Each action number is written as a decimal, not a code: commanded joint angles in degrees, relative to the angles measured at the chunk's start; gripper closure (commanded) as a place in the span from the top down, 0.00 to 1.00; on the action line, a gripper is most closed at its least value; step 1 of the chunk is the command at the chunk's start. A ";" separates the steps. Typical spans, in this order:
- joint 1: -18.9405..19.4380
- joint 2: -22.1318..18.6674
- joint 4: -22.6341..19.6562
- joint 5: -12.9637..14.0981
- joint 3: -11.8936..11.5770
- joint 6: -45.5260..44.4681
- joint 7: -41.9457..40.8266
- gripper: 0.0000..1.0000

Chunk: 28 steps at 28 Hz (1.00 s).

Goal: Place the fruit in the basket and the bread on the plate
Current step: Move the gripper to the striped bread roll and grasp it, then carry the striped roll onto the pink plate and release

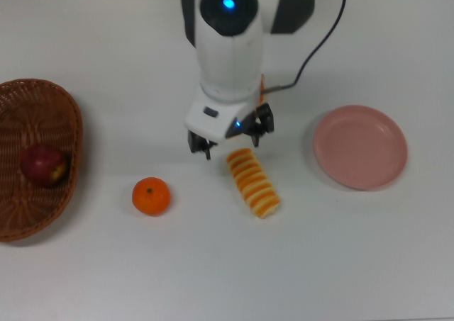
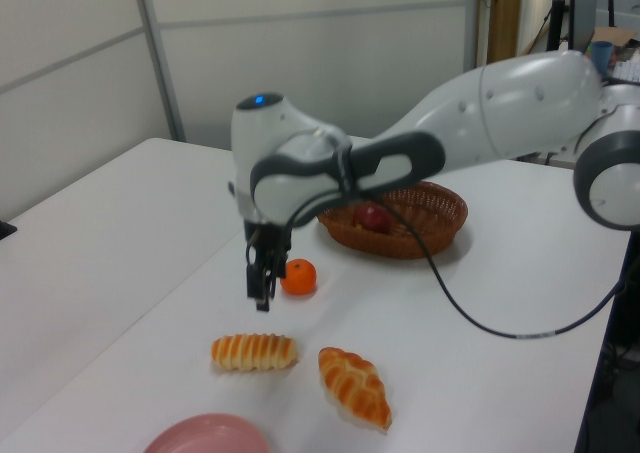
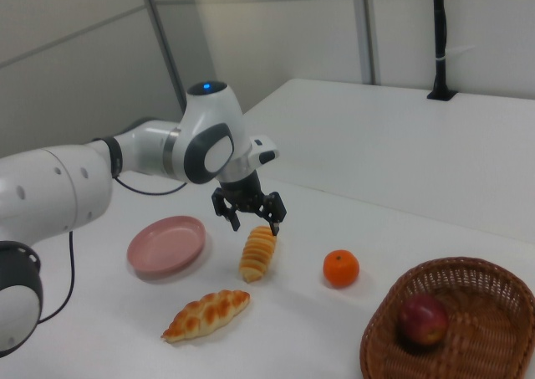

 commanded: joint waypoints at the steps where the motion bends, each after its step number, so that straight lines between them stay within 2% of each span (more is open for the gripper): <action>1: 2.69 3.94 -1.47 -7.79 -1.07 6.09 3.14 1.00; 4: 4.09 6.40 -2.08 -13.33 -1.07 8.54 7.34 1.00; 5: 4.36 6.76 -2.08 -14.05 -0.90 8.99 8.40 1.00; 10: 6.03 7.20 -2.61 -14.76 -0.89 9.17 9.82 1.00; 11: 6.20 7.20 -2.78 -14.76 -1.07 9.17 9.82 0.96; 13: 6.64 7.20 -3.05 -15.02 -1.07 9.17 9.82 0.72; 14: 6.73 7.20 -3.05 -15.20 -1.07 9.09 9.82 0.53; 15: 6.82 7.20 -3.14 -15.55 -1.07 9.08 9.82 0.23; 17: 6.82 7.20 -3.31 -15.55 -0.90 9.08 9.91 0.00; 28: 6.82 7.03 -3.14 -14.67 -0.89 8.91 10.17 0.00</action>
